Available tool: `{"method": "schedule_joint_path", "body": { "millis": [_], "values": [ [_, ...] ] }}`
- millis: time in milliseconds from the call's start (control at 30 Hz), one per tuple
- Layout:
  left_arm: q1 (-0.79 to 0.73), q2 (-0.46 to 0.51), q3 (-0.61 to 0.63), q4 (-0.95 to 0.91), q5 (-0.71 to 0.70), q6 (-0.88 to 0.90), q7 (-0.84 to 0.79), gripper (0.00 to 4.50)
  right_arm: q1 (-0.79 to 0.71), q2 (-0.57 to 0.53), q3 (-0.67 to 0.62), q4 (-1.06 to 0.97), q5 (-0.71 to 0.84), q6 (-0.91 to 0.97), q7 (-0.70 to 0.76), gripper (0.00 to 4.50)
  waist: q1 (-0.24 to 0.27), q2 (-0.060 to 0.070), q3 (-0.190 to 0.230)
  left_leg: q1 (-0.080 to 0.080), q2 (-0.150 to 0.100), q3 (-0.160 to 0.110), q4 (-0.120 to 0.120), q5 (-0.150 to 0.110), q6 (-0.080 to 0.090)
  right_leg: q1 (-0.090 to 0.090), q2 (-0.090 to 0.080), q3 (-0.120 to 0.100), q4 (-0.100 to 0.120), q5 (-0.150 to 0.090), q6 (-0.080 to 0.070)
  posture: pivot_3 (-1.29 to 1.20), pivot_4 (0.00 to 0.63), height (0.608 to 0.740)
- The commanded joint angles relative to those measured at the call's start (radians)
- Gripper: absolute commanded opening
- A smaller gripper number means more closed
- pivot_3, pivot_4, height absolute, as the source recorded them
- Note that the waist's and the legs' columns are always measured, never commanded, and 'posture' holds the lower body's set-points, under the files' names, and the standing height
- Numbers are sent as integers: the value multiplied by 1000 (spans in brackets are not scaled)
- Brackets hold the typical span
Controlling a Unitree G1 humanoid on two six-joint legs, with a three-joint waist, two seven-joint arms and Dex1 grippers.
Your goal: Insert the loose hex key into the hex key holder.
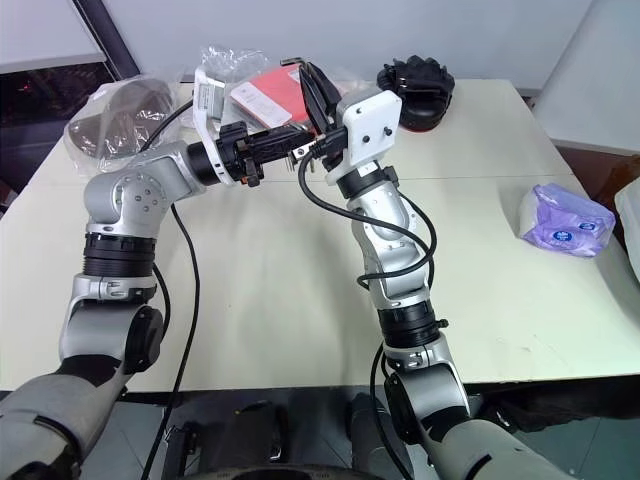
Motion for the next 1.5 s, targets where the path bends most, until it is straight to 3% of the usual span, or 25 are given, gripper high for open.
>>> {"method": "schedule_joint_path", "body": {
  "millis": [33,1500],
  "values": [
    [-25,5,10,-38,-20,-4,-10,50,-21,8,3,-28,2,-6,-2,54,0,0,0,0,0,0,0,0,0,0,0,0,0,0,0,0,150,740],
    [-44,0,42,-27,-47,15,19,50,56,7,14,-62,-1,6,-3,54,0,0,0,0,0,0,0,0,0,0,0,0,0,0,0,0,150,740]
  ]
}}
